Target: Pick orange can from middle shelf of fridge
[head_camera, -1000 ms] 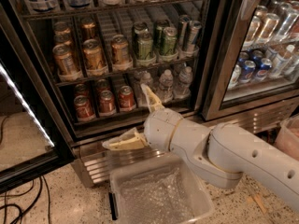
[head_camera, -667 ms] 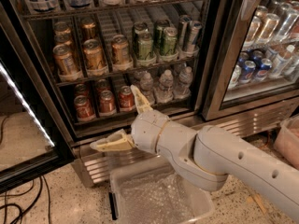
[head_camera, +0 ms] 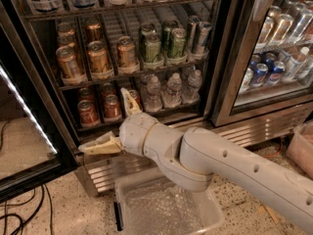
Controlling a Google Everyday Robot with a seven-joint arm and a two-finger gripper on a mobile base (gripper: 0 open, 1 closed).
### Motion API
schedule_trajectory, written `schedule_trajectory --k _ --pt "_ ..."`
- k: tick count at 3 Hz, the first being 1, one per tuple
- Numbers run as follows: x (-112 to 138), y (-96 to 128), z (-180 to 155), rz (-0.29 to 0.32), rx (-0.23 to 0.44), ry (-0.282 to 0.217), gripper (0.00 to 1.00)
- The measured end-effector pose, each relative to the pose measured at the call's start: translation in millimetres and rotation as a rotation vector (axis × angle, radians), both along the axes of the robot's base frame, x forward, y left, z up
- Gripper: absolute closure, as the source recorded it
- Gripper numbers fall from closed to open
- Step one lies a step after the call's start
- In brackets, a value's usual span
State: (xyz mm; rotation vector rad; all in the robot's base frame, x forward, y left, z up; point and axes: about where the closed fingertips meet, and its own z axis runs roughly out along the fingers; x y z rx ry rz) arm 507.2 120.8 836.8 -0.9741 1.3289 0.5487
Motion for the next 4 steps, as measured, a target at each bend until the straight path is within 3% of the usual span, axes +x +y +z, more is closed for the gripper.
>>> schedule_trajectory --k 2,3,4 --pt "35 22 5 -0.087 -0.004 0.008 0.00" --pt "55 27 4 -0.175 -0.023 0.036 0.00" --pt "55 27 4 -0.175 -0.023 0.036 0.00"
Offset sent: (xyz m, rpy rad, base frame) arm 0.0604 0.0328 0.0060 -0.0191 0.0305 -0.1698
